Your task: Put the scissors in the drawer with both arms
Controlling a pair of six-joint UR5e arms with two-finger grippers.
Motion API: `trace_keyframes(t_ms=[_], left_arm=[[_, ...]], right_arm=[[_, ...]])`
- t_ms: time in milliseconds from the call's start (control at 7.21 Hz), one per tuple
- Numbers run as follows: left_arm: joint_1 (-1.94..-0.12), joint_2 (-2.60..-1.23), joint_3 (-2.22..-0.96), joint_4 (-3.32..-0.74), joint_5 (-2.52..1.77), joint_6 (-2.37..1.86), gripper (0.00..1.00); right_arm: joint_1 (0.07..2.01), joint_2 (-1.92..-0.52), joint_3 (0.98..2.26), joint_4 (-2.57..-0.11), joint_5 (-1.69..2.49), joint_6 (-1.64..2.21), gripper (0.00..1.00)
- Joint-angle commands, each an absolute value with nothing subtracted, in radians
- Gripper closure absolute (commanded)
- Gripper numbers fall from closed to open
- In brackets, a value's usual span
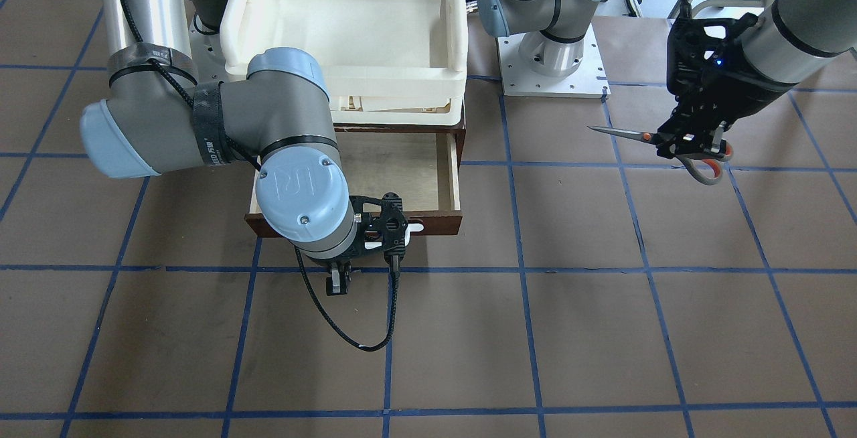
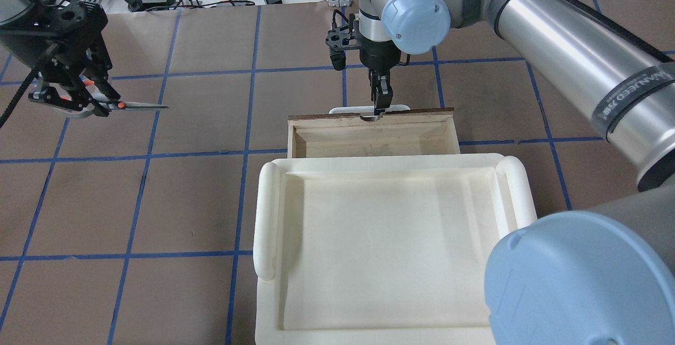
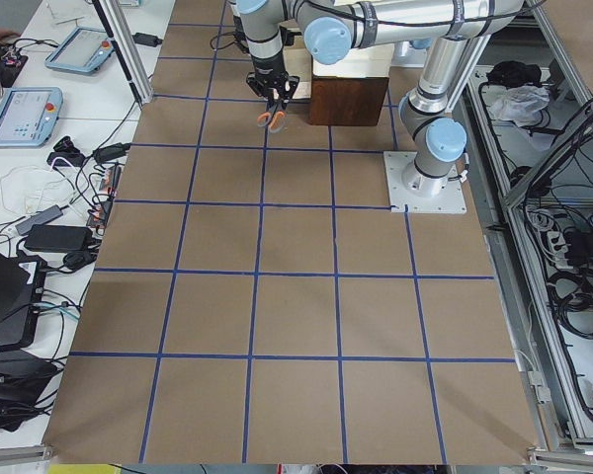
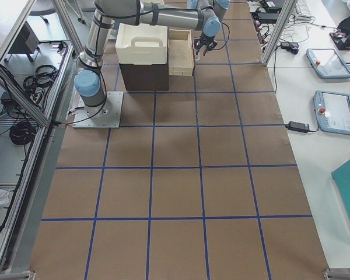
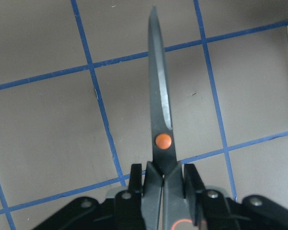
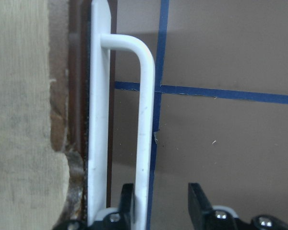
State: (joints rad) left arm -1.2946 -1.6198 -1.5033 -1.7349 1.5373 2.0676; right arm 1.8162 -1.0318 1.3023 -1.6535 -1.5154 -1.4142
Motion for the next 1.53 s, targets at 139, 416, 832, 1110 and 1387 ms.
trace_keyframes(t_ms=[139,416,832,1110,1387], left_arm=[[-1.298,-1.617,-1.503,-1.735,1.534,2.042,1.00],[-1.298,-1.615,-1.503,-1.735,1.536,2.040,1.00],[-1.298,-1.615,-1.503,-1.735,1.534,2.040,1.00],[-1.301,-1.617,-1.503,-1.735,1.526,2.033,1.00],[-1.369,-1.614,-1.497,-1.727,1.528,1.977,1.00]], right_arm=[[1.801,-1.003,1.282,-1.715,-1.514,-1.417,0.52],[1.790,-0.997,1.270,-1.715,-1.513,-1.416,0.52],[1.790,-0.986,1.269,-1.749,-1.505,-1.416,0.52],[1.790,-0.988,1.259,-1.749,-1.503,-1.414,0.51],[1.789,-1.026,1.250,-1.746,-1.500,-1.394,0.14]])
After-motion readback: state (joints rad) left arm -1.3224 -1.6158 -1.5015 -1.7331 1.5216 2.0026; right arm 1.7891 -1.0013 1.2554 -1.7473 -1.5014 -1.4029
